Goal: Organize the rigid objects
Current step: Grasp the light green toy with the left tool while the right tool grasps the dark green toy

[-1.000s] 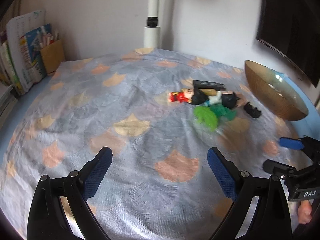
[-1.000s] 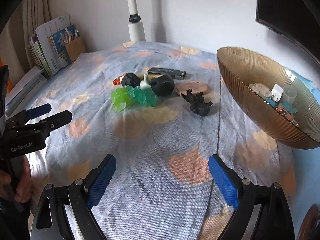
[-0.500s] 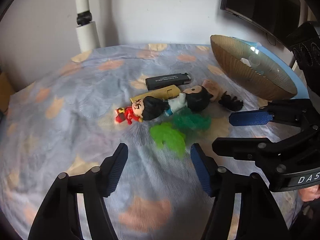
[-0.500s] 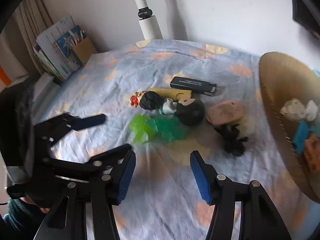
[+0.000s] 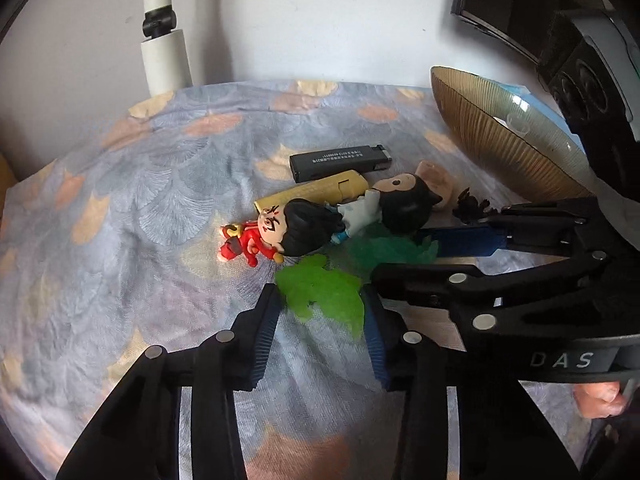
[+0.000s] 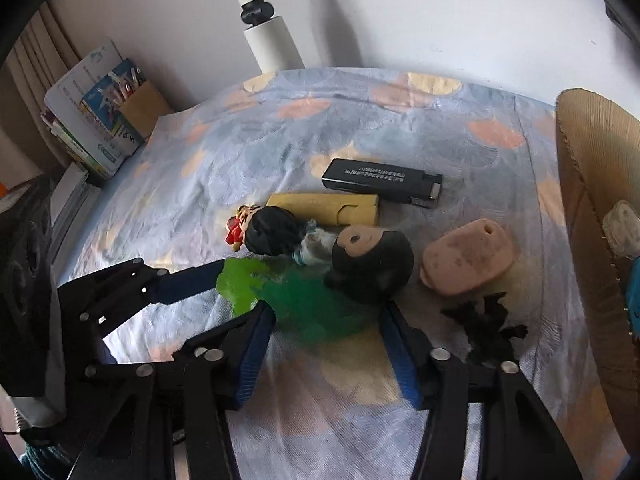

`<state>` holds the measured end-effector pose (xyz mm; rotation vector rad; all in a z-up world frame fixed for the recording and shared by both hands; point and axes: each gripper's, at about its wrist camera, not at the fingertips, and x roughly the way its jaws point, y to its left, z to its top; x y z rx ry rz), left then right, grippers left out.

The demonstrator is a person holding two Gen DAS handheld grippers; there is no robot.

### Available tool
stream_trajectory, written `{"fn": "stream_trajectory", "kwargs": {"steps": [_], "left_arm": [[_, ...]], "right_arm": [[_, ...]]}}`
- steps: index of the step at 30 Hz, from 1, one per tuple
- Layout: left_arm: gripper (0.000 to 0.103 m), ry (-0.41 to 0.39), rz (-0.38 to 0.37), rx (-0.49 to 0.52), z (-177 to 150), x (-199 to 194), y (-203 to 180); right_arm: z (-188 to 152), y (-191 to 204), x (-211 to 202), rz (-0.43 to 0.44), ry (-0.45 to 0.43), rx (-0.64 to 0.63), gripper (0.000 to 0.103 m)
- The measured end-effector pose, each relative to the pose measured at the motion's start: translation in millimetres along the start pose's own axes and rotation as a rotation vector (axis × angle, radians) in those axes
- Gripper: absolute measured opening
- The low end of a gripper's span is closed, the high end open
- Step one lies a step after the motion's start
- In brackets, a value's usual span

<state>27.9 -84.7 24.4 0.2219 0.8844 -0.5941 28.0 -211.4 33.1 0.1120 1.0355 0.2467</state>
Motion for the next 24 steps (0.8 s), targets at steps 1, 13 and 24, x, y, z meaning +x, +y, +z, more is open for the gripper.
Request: {"fn": "stream_trajectory", "kwargs": {"steps": [1, 13, 24], "left_arm": [[0.038, -0.006, 0.003, 0.004, -2, -3, -1], [0.038, -0.056, -0.055, -0.029, -70, -79, -6], [0.049, 0.000, -0.001, -0.101, -113, -91, 4]], "right_arm": [[-1, 2, 0, 0.004, -0.001, -0.006, 0.040], [-67, 21, -57, 0.056, -0.026, -0.025, 0.040], [-107, 26, -60, 0.009, -0.014, -0.037, 0.041]]}}
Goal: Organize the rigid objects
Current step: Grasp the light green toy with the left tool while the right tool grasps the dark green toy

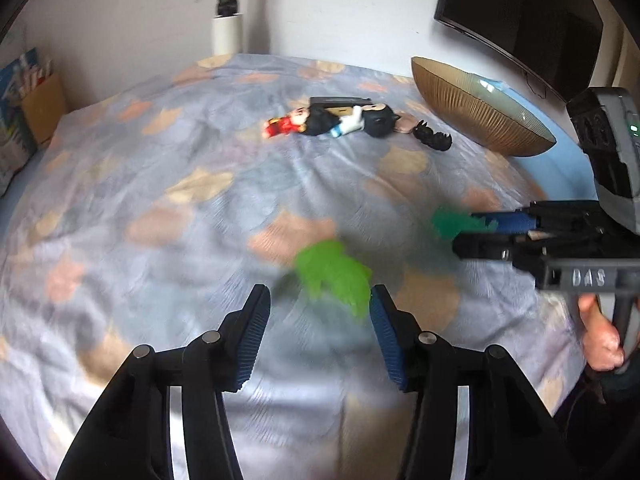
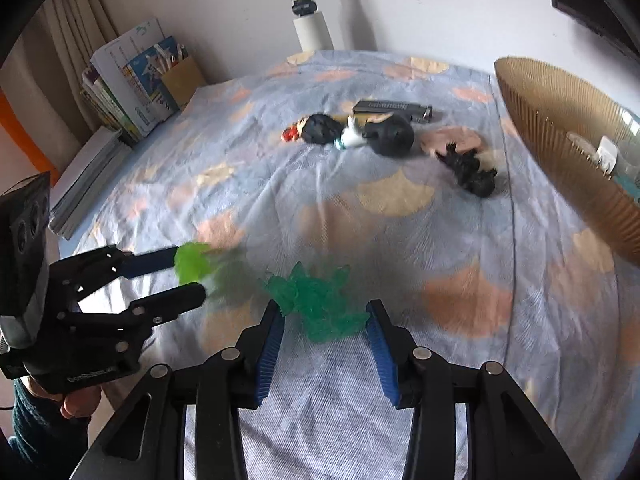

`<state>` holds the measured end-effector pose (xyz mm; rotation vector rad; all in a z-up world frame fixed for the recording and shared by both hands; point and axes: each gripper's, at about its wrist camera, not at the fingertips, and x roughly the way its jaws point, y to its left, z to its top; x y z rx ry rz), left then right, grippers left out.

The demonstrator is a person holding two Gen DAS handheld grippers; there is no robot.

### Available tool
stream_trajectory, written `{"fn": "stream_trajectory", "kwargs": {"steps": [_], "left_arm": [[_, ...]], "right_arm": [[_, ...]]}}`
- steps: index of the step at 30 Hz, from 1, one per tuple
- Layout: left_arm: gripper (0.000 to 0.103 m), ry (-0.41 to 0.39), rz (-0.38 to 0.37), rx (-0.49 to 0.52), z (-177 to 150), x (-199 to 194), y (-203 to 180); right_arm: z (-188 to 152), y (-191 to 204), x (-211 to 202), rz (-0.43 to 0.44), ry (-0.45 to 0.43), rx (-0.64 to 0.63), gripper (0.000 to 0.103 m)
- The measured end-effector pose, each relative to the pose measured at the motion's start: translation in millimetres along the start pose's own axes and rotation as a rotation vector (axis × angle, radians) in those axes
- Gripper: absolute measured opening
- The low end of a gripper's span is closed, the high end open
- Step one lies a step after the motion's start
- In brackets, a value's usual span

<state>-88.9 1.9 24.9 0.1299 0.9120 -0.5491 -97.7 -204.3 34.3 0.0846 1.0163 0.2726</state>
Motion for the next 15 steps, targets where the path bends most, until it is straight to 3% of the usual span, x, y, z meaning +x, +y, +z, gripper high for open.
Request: {"fn": "stream_trajectory", "kwargs": {"steps": [5, 8, 10, 15], "left_arm": [[0.050, -0.003, 0.028, -0.080, -19, -16, 30], [0.050, 0.001, 0.007, -0.135, -19, -18, 43], [0.050, 0.005, -0.039, -0.136, -17, -17, 39], [0.050, 0.007, -0.112, -0.095, -4, -4, 12]], "right_arm": [[-4, -2, -1, 0.022, -0.006, 0.001, 0.043], [-7, -3, -2, 0.037, -0.028, -0.002, 0.046], [-10, -3, -3, 0.061, -0.040, -0.003, 0.053], [-12, 2, -4, 0.061, -0.042, -0.028, 0.057]]}}
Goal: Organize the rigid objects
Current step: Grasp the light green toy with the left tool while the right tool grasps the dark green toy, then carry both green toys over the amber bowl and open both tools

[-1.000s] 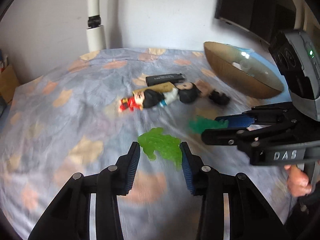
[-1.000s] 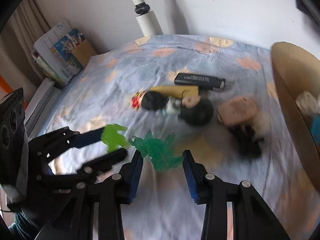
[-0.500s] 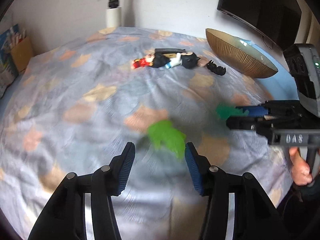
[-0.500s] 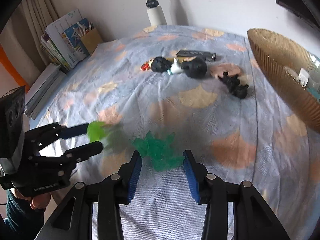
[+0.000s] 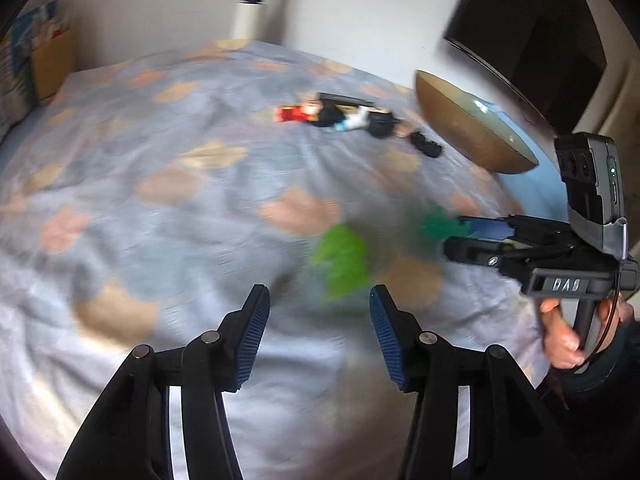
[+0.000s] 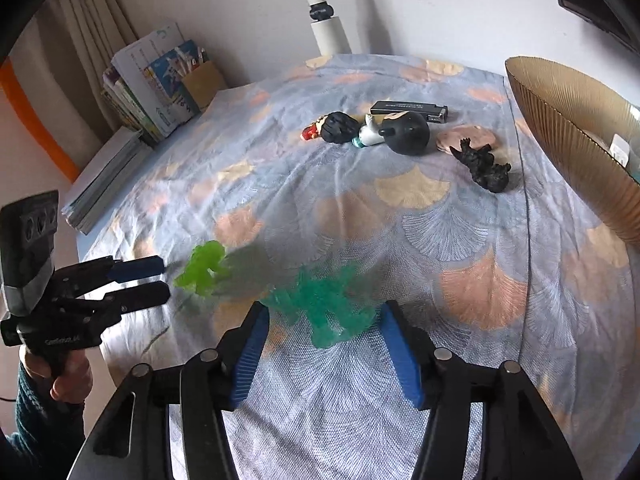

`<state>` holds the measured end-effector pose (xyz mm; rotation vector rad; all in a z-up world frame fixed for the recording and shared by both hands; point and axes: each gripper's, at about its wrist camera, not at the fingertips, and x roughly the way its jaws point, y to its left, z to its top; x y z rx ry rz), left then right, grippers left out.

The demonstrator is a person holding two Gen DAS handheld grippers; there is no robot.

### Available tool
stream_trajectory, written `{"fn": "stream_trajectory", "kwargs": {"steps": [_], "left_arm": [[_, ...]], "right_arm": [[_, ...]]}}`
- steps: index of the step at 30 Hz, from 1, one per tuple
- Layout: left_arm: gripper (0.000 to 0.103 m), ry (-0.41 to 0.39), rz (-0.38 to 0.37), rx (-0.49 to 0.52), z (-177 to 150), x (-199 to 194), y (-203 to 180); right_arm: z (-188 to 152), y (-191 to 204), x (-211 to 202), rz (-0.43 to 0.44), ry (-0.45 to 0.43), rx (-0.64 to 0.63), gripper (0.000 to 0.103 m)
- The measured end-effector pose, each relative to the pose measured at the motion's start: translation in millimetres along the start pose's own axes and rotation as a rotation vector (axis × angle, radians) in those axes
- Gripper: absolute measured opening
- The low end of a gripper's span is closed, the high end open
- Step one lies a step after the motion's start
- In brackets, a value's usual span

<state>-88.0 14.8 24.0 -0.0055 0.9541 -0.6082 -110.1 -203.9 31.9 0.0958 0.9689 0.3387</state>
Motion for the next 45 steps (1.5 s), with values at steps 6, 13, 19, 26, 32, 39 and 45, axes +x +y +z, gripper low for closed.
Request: {"fn": "stream_trajectory", "kwargs": {"steps": [6, 13, 19, 26, 32, 39, 45], "left_arm": [[0.050, -0.004, 0.071, 0.030, 15, 23, -26], [0.040, -0.051, 0.103, 0.036, 9, 22, -29], [0.030, -0.105, 0.079, -0.021, 3, 11, -25], [0.030, -0.166, 0.058, -0.002, 3, -8, -33], [0.030, -0.124, 0.059, -0.034, -6, 6, -32], [0.030, -0.115, 0.050, -0.038, -7, 8, -34], [0.030, -0.122, 0.070, -0.004, -4, 3, -43]], "right_arm": [[-2, 6, 1, -0.017, 0.000, -0.033, 0.062], [-2, 23, 8, -0.126, 0.008, -0.110, 0.062], [-9, 48, 5, -0.265, -0.061, -0.227, 0.054], [1, 41, -17, -0.239, -0.101, -0.208, 0.055], [-12, 26, 0, -0.223, 0.019, -0.218, 0.059], [-22, 21, -4, -0.145, 0.053, -0.184, 0.076], [-13, 30, 4, -0.250, 0.036, -0.162, 0.037]]}}
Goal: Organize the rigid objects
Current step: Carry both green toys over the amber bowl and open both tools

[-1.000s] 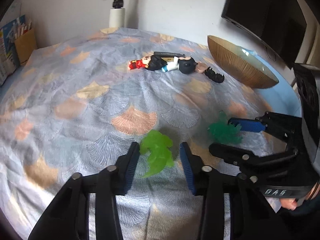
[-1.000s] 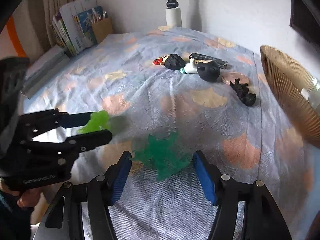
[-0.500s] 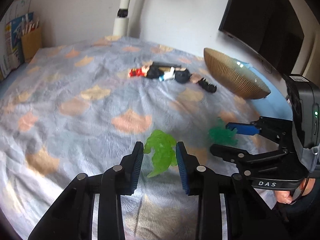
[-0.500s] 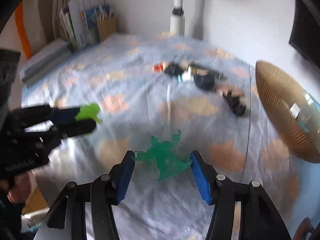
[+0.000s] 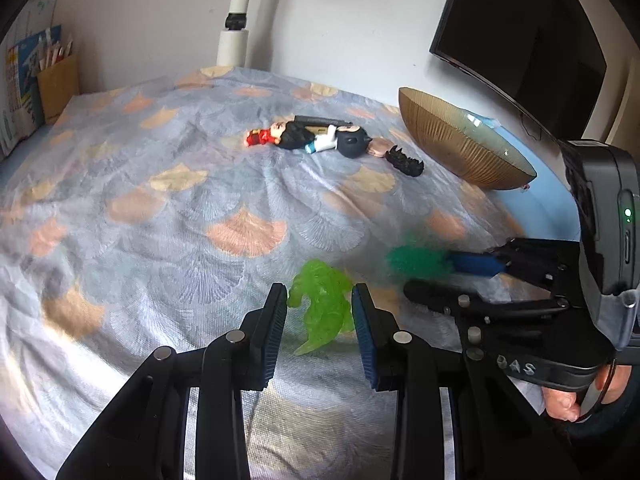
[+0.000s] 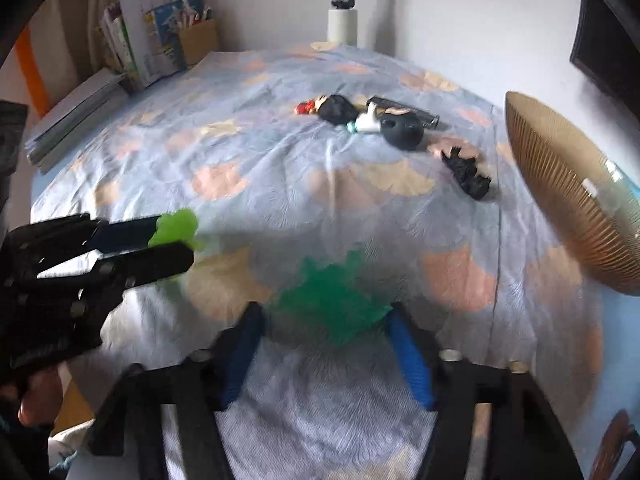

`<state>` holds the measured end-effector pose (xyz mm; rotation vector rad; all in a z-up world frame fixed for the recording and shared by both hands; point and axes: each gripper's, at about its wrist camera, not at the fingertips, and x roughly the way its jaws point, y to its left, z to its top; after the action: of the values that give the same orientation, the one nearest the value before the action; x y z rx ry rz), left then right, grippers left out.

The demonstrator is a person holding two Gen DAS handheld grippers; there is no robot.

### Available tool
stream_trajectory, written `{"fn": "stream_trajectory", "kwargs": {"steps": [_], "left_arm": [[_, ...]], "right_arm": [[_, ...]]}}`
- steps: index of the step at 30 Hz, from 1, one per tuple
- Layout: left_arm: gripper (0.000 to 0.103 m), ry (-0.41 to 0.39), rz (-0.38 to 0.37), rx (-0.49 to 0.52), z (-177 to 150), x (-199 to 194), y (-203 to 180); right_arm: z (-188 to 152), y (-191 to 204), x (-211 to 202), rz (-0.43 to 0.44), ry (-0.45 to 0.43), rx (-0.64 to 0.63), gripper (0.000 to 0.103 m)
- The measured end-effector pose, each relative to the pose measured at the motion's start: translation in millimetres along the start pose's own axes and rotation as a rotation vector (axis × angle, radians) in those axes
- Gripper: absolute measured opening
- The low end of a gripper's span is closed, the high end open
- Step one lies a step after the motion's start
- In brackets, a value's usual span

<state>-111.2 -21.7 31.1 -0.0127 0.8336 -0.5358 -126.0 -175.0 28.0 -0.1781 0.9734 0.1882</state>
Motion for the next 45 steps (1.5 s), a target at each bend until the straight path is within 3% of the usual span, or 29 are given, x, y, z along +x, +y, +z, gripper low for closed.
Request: {"fn": "stream_trajectory", "kwargs": {"steps": [3, 4, 5, 11, 13, 15, 17, 18, 19, 22, 27, 29, 30, 36, 39, 41, 45], "left_arm": [[0.030, -0.019, 0.005, 0.023, 9, -9, -6], [0.030, -0.035, 0.003, 0.039, 16, -14, -9], [0.030, -0.045, 0.002, 0.050, 22, -17, -12], [0.031, -0.149, -0.007, 0.137, 70, -36, -40], [0.031, -0.162, -0.010, 0.136, 76, -36, -44], [0.031, -0.156, -0.009, 0.116, 74, -31, -40], [0.031, -0.146, 0.002, 0.091, 68, -27, -32], [0.031, -0.135, 0.011, 0.075, 65, -25, -27], [0.031, -0.119, 0.026, 0.050, 60, -24, -19], [0.031, -0.102, 0.056, 0.016, 51, -28, -2], [0.031, -0.107, 0.075, -0.025, 41, -38, 16], [0.031, -0.105, 0.071, -0.037, 41, -36, 18], [0.031, -0.104, 0.063, -0.042, 41, -34, 19], [0.031, -0.110, 0.024, -0.003, 56, -25, -3], [0.031, -0.145, -0.025, 0.070, 84, -22, -35], [0.031, -0.186, -0.062, 0.126, 108, -22, -63], [0.031, -0.230, -0.185, 0.180, 148, -10, -113]], "right_arm": [[2, -2, -6, 0.004, -0.024, 0.014, 0.033], [3, -3, -10, 0.004, -0.036, 0.018, 0.015], [6, -7, -19, 0.010, -0.058, 0.023, 0.008], [32, -64, -83, -0.003, -0.220, 0.110, 0.007], [36, -87, -93, 0.055, -0.225, 0.121, 0.008], [33, -100, -87, 0.136, -0.164, 0.119, 0.016], [26, -94, -74, 0.185, -0.119, 0.113, 0.037], [19, -84, -64, 0.206, -0.096, 0.099, 0.059], [15, -73, -55, 0.208, -0.083, 0.082, 0.064], [10, -39, -29, 0.226, -0.041, 0.033, 0.064], [29, -21, 18, 0.188, 0.041, 0.038, 0.065], [34, -16, 23, 0.131, 0.034, 0.024, 0.060], [37, -13, 24, 0.115, 0.039, 0.016, 0.047], [36, -13, 3, 0.034, -0.043, -0.022, 0.046], [43, -50, -40, -0.019, -0.145, 0.034, 0.046], [49, -89, -80, -0.106, -0.233, 0.096, 0.046], [57, -167, -133, -0.205, -0.334, 0.252, 0.047]]}}
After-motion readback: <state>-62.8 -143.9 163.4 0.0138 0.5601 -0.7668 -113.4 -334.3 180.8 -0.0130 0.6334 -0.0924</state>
